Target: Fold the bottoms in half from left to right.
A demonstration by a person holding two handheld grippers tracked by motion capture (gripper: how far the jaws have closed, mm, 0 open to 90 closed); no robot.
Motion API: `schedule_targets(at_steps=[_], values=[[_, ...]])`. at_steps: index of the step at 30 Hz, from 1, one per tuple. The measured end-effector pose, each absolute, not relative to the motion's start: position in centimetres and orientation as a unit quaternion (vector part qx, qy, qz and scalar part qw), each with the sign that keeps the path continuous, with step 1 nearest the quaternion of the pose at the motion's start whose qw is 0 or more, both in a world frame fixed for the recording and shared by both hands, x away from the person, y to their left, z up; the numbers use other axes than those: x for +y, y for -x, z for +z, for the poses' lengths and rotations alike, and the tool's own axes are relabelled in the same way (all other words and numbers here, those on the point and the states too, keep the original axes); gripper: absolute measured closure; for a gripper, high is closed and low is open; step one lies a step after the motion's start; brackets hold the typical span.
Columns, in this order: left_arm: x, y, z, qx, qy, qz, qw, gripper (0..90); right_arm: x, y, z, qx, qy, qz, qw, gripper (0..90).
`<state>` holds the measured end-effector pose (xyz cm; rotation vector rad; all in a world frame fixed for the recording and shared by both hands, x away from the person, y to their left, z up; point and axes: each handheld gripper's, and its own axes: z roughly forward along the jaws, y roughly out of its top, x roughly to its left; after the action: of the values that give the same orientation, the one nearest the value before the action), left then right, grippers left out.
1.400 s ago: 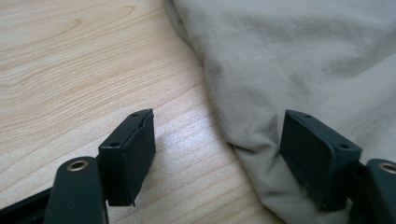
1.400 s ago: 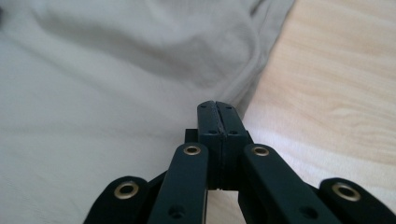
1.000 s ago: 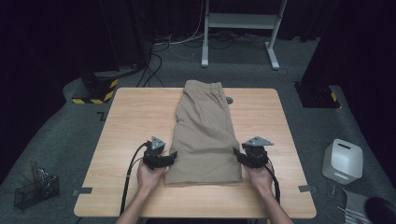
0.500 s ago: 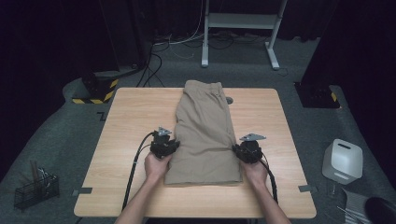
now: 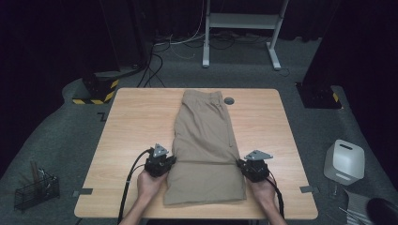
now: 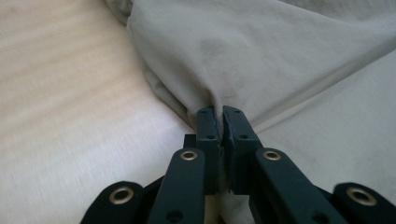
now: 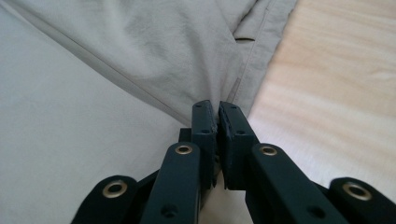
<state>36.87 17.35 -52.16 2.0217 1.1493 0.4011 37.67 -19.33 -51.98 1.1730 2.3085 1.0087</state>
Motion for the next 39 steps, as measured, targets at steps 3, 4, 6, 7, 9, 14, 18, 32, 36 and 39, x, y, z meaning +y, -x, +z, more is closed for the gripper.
schedule_targets(at_steps=[3,4,6,7,9,14,18,32,36,39], values=[[17.6,-35.5,-52.1,0.446,-0.795,0.146,0.384,85.2,-19.5,-36.2,-52.0,0.823,-0.404,0.358,0.179,85.0],[17.6,-35.4,-52.0,0.447,-0.795,0.146,0.383,83.5,-19.5,-35.9,-51.9,0.824,-0.404,0.357,0.176,83.2],[17.7,-35.6,-51.7,0.450,-0.789,0.155,0.388,72.9,-19.7,-35.7,-51.7,0.823,-0.404,0.359,0.173,78.2],[17.8,-35.9,-51.5,0.454,-0.783,0.158,0.395,67.4,-19.9,-35.7,-51.4,0.819,-0.407,0.366,0.172,76.2],[17.9,-36.6,-51.2,0.459,-0.771,0.173,0.407,54.9,-20.3,-36.0,-50.7,0.809,-0.411,0.384,0.172,72.7],[17.8,-38.6,-51.0,0.467,-0.761,0.188,0.408,43.3,-20.7,-37.3,-49.1,0.795,-0.416,0.402,0.182,67.4],[18.0,-39.7,-51.9,0.475,-0.767,0.189,0.387,38.7,-20.8,-38.9,-48.5,0.785,-0.424,0.412,0.185,64.8],[17.8,-39.7,-52.6,0.481,-0.766,0.207,0.373,31.0,-16.5,-44.4,-51.1,0.788,-0.455,0.390,0.140,61.8],[18.0,-39.8,-52.7,0.487,-0.763,0.199,0.375,30.0,-15.8,-44.8,-51.9,0.793,-0.453,0.383,0.136,72.7],[18.0,-39.8,-52.7,0.488,-0.763,0.197,0.375,30.1,-15.5,-44.8,-51.8,0.801,-0.445,0.374,0.145,87.7]])
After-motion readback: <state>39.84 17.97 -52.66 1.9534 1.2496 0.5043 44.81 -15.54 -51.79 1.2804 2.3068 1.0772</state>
